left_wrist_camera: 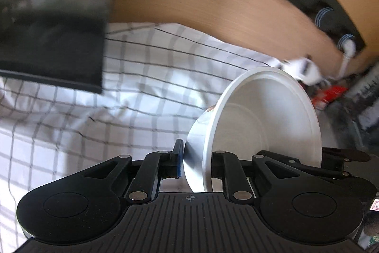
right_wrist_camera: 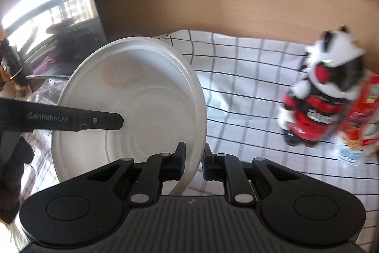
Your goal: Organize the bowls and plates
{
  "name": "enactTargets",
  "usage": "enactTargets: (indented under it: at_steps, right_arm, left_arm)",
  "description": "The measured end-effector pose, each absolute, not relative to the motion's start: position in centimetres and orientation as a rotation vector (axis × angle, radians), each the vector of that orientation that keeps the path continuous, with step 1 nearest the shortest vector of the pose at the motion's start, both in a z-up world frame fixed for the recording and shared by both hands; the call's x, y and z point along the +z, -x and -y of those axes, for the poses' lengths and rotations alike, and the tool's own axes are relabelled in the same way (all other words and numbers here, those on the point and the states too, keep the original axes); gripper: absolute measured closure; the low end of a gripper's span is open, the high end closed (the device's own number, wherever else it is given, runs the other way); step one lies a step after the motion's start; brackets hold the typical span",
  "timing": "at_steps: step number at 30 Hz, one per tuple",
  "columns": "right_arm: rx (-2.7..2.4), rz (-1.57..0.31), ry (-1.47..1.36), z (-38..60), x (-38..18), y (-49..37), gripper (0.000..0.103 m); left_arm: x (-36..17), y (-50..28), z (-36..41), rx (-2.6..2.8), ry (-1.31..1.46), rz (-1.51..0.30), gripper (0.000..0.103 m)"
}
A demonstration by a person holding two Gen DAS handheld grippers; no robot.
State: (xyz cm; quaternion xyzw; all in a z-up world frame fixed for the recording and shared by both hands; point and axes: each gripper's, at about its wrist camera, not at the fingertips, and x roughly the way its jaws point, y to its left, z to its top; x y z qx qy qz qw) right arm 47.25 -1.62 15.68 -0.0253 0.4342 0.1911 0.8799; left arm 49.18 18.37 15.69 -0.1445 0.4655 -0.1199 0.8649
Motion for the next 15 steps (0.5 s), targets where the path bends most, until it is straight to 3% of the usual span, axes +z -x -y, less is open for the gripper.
enactTargets:
  at_steps: [6,15]
  right_arm:
    - [0.408,-0.917,0.085,8.5,15.8,-42.2,0.089]
    - [0.323,-0.933,0.125,19.9,14.3,-36.0,0.089]
  left_arm:
    - [16.4,-45.0,-10.7,-0.288,0.244,-1.033,0.086]
    - [13.3,-40.5,1.4,-0.39,0.204,-1.139,0.086]
